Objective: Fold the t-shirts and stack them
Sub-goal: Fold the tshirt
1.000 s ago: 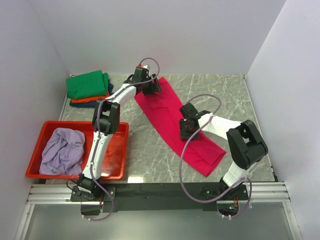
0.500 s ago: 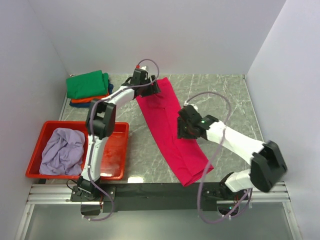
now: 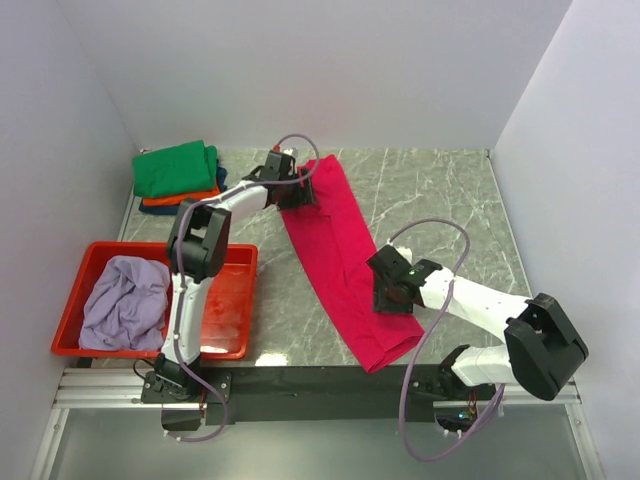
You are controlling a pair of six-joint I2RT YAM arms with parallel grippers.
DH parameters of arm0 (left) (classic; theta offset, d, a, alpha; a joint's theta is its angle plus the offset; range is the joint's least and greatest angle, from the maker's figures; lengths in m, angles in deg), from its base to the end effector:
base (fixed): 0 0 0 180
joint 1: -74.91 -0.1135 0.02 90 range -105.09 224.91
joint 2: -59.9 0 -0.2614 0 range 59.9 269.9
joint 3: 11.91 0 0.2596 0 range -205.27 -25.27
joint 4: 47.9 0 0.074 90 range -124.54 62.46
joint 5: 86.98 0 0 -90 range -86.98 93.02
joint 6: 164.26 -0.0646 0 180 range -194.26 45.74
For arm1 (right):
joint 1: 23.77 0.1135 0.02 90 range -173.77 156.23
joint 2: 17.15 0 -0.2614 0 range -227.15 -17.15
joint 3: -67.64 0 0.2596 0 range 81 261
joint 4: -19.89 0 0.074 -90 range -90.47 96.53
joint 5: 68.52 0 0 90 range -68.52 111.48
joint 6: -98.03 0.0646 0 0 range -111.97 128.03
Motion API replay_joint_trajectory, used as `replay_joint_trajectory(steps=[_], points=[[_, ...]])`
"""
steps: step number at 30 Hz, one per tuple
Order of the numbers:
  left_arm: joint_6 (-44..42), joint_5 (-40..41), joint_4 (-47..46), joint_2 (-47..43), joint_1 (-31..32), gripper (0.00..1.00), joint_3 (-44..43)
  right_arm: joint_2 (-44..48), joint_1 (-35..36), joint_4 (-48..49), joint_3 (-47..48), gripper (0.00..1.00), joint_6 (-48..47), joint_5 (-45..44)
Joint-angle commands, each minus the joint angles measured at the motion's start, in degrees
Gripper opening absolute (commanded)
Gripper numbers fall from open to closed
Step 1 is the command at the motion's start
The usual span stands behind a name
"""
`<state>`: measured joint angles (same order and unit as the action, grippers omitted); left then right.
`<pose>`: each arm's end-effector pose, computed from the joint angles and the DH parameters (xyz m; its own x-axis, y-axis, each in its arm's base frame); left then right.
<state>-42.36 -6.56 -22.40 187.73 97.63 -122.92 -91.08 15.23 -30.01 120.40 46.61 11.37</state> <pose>0.4853 -0.2149 0.1521 -0.7885 -0.2348 -0.5685 0.0915 0.8692 -0.4859 0.1893 0.1387 0.1408 -0.9334 0.0341 -0.3572 0.0087 0.9973 0.0725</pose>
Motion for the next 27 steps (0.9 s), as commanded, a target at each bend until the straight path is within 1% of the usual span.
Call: replay_joint_trajectory(steps=[1,6,10,13,16,22,27], points=[[-2.1,-1.0,3.1,3.7,1.6,0.73,-2.4,1.7,1.6,2.3,-1.8,0.56,2.9,0.3],[-1.6,-1.2,2.4,6.7,1.6,0.73,-3.9,-0.5,6.0,4.8,-4.8,0.56,5.6,2.6],[-0.9,-2.4,1.9,10.2,1.8,0.73,-7.5,-1.7,9.9,7.7,-6.1,0.56,8.1,5.4],[-0.7,-3.2,1.3,12.5,2.1,0.73,-9.7,-2.9,13.5,9.5,-5.2,0.56,10.0,7.5],[-0.4,-4.8,-0.3,14.6,2.3,0.73,-12.8,-5.2,16.5,9.6,-2.4,0.56,10.8,7.5],[-0.2,-5.8,0.9,19.7,2.8,0.73,-21.4,-10.4,17.5,9.0,2.2,0.56,10.2,6.3],[-0.1,-5.9,0.2,21.5,2.8,0.73,-24.3,-11.1,17.4,8.3,3.8,0.56,9.8,5.4]])
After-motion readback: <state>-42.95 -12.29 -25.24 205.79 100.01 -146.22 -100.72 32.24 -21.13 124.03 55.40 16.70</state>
